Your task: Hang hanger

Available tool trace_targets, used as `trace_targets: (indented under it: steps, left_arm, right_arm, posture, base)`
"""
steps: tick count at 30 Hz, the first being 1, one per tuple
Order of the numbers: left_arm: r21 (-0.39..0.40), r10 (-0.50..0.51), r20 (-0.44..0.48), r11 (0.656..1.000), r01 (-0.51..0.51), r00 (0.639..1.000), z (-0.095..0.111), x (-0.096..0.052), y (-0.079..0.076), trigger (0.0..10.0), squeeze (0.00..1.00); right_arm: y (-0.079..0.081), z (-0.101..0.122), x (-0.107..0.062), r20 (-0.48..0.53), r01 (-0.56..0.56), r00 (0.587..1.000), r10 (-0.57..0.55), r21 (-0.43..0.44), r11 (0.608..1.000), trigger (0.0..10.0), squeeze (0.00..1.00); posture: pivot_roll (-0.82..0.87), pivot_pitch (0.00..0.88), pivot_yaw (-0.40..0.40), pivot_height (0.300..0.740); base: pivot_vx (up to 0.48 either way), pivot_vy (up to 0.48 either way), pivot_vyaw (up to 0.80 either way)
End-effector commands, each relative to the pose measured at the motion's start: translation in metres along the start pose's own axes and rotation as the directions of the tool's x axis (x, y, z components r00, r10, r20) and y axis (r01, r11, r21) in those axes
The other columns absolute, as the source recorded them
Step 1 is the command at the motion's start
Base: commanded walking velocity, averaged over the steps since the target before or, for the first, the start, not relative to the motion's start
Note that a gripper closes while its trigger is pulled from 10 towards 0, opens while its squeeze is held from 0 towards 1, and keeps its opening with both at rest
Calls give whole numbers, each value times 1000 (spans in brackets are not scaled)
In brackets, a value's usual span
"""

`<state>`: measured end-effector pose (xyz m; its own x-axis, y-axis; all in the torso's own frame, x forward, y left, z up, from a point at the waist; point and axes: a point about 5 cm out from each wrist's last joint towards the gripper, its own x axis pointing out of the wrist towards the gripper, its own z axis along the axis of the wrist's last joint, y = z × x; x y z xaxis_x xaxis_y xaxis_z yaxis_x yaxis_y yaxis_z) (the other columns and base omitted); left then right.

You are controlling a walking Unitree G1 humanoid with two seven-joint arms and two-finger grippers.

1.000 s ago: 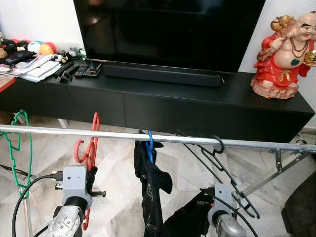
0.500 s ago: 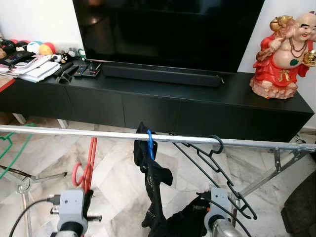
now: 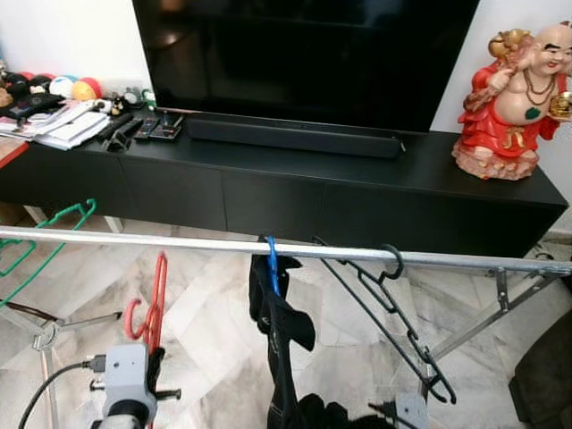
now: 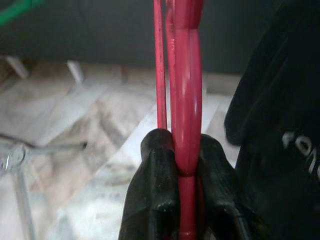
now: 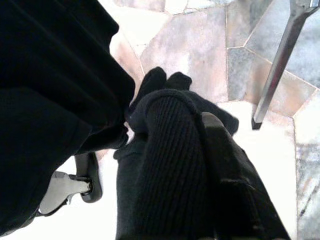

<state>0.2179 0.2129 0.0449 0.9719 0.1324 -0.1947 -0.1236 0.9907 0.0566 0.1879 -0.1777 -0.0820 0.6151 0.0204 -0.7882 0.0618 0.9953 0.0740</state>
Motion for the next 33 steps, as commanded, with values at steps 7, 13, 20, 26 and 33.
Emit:
trace_targets:
  steps: [7, 13, 20, 26, 33]
  left_arm:
    - [6, -23, -16, 1000, 23, 1000, -5, -6, -5, 10000, 0]
    - [11, -34, -11, 999, 34, 999, -3, -5, -6, 10000, 0]
    - [13, -53, -11, 999, 53, 999, -3, -4, -9, 10000, 0]
    - [8, -59, -1, 998, 59, 998, -2, -3, -11, 10000, 0]
    - [14, -64, 0, 998, 64, 998, -2, -3, -11, 10000, 0]
  right_arm:
    - [-7, -15, -4, -50, 48, 998, -45, 56, 997, 10000, 0]
    - [-17, -24, -8, -61, 78, 996, -70, 141, 987, 10000, 0]
    - [-37, -30, -13, -72, 156, 987, -143, 224, 962, 10000, 0]
    - [-22, -12, -5, -58, 139, 990, -129, 227, 964, 10000, 0]
    - [-22, -9, -4, -53, 141, 990, -132, 235, 962, 10000, 0]
  posture:
    - [58, 57, -7, 740]
    - [60, 57, -5, 740]
    - [53, 47, -2, 740]
    - [55, 38, -4, 740]
    - [52, 34, -2, 740]
  base:
    - [0, 288, 0]
    - [0, 480, 0]
    - [0, 480, 0]
    - [0, 400, 0]
    - [0, 0, 0]
